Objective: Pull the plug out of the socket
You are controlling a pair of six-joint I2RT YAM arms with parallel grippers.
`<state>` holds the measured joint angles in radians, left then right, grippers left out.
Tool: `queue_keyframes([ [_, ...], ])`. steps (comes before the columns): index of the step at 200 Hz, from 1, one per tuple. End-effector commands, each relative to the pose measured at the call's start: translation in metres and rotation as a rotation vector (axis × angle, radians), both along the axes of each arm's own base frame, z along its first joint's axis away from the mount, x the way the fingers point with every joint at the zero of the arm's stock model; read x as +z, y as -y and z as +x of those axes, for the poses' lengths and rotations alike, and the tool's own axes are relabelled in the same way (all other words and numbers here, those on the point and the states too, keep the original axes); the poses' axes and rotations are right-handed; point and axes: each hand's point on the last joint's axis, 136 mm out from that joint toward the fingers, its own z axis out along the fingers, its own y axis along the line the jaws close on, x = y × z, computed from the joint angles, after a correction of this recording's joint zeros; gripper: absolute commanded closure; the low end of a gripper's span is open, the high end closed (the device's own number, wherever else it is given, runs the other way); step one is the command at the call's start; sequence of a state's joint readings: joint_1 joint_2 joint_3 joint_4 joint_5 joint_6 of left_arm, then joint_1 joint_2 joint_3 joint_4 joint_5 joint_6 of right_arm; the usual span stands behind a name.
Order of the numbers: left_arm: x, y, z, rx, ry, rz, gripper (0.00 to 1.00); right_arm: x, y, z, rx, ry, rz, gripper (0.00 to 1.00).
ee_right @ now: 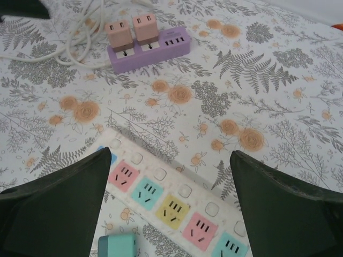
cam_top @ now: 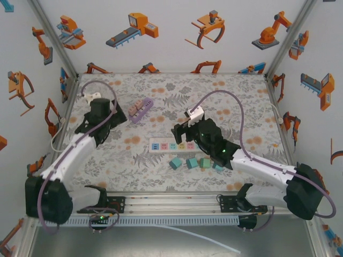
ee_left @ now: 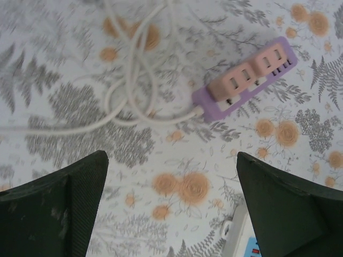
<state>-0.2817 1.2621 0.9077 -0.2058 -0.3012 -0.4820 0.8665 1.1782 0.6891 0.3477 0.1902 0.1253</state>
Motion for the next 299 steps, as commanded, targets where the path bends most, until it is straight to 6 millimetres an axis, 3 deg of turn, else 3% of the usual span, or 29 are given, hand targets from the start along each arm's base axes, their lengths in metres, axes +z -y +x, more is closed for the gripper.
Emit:
queue_keyframes([
  [1,0.007,0.038,0.047,-0.261,0.024,0.12,0.03,0.031,-0.014,-0.01,0.1,0.097,0.058,0.16],
  [38,-0.025,0.087,0.097,-0.515,-0.069,0.137,0.0,0.024,0.002,-0.036,0.153,0.084,0.077,0.16],
  [78,-0.06,0.108,0.124,-0.634,-0.174,0.231,0.0,0.014,0.036,-0.058,0.121,0.072,0.077,0.16],
  [105,-0.091,0.109,0.129,-0.654,-0.303,0.277,0.0,0.012,0.054,-0.066,0.092,0.083,0.086,0.16],
  [126,-0.108,0.121,0.124,-0.725,-0.341,0.322,0.0,0.012,0.063,-0.068,0.065,0.103,0.092,0.16],
  [173,-0.139,0.129,0.121,-0.772,-0.437,0.434,0.05,0.015,0.063,-0.067,0.066,0.122,0.077,0.15],
  [188,-0.142,0.13,0.12,-0.772,-0.449,0.447,0.1,0.016,0.062,-0.066,0.067,0.121,0.075,0.15],
  [239,-0.147,0.135,0.111,-0.834,-0.468,0.477,0.43,0.015,0.062,-0.064,0.055,0.109,0.074,0.15],
  [261,-0.131,0.157,0.095,-0.972,-0.435,0.467,0.53,0.017,0.064,-0.064,0.047,0.11,0.075,0.15],
  [299,-0.102,0.226,0.061,-1.268,-0.284,0.474,0.56,0.02,0.068,-0.064,0.031,0.112,0.081,0.16],
])
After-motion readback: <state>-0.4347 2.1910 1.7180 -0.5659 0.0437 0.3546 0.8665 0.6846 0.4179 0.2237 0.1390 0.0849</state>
